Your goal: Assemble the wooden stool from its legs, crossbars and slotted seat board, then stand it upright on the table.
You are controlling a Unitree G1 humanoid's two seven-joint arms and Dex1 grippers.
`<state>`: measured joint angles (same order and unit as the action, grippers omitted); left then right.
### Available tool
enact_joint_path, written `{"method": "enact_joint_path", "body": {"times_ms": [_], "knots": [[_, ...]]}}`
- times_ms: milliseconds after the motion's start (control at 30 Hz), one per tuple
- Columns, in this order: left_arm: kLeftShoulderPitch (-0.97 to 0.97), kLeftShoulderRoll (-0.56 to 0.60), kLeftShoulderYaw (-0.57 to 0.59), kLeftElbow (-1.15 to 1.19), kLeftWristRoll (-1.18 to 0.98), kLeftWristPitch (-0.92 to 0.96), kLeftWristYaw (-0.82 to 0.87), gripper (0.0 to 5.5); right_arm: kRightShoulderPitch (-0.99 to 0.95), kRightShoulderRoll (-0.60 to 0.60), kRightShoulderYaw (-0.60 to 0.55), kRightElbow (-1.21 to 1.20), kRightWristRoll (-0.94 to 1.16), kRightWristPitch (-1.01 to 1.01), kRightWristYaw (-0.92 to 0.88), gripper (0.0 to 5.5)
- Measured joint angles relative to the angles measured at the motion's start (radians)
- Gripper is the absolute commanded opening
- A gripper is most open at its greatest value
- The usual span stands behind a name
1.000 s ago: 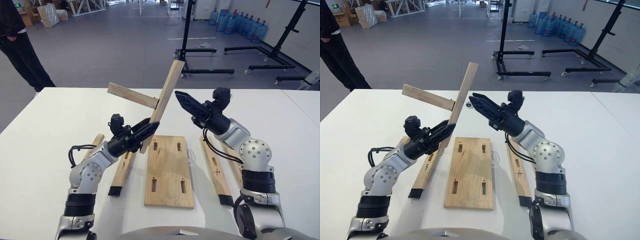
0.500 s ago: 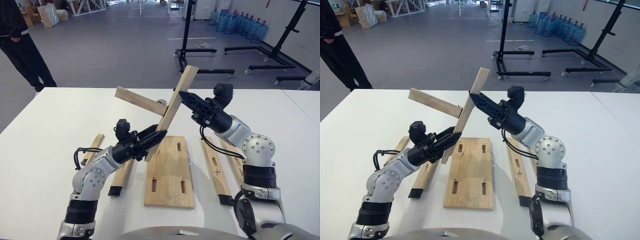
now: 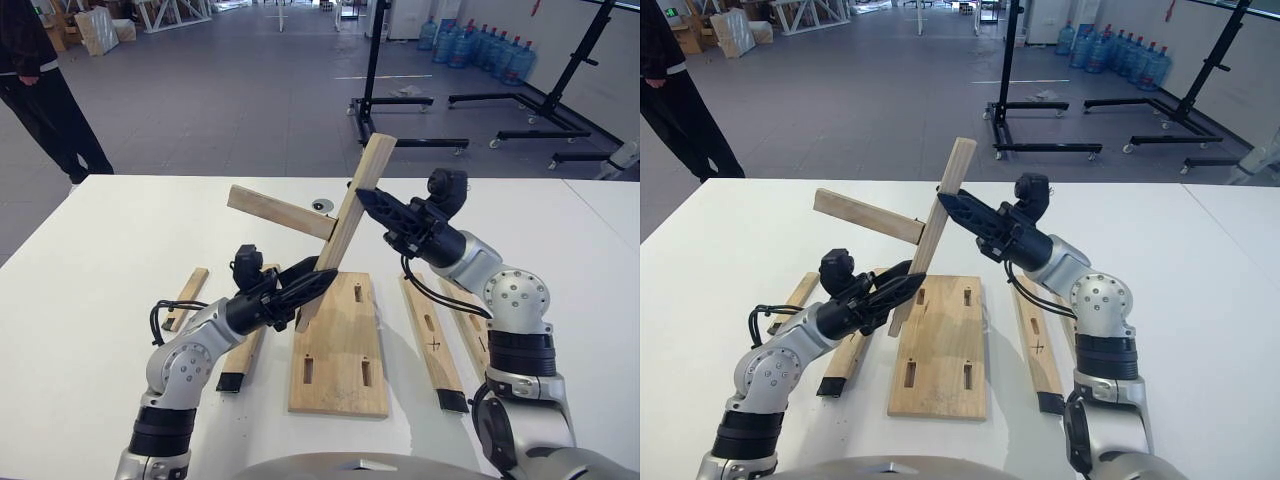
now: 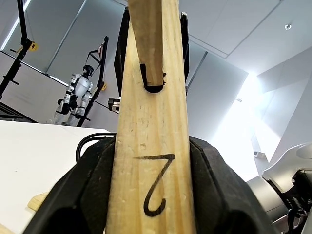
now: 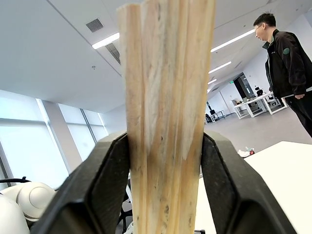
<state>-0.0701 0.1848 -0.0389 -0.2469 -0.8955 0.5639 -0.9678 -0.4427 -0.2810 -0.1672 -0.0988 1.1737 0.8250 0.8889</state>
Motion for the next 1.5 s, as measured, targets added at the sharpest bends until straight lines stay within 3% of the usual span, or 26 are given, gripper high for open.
{"method": "enact_joint_path", "body": {"times_ms": [233, 467, 600, 900, 1500], "knots": [[0.071, -0.048, 0.017, 0.023, -0.034, 0.036, 0.122, 3.4, -0.051, -0.071, -0.034, 0.027, -0.067, -0.073, 0.067, 2.05], [0.121, -0.017, 0.141, 0.028, -0.038, 0.009, 0.175, 3.4, -0.166, -0.137, -0.06, 0.195, -0.261, -0.27, 0.115, 2.05], [0.141, -0.005, 0.151, 0.014, -0.032, 0.001, 0.193, 3.4, -0.166, -0.169, 0.035, 0.279, -0.463, -0.435, 0.212, 2.05], [0.075, 0.082, 0.168, 0.025, -0.035, 0.043, 0.184, 3.4, -0.045, -0.148, 0.129, 0.301, -0.599, -0.665, 0.398, 2.05], [-0.024, 0.156, 0.25, 0.099, -0.108, 0.118, 0.162, 3.4, -0.042, -0.17, 0.069, 0.423, -0.558, -0.677, 0.501, 2.05]]}}
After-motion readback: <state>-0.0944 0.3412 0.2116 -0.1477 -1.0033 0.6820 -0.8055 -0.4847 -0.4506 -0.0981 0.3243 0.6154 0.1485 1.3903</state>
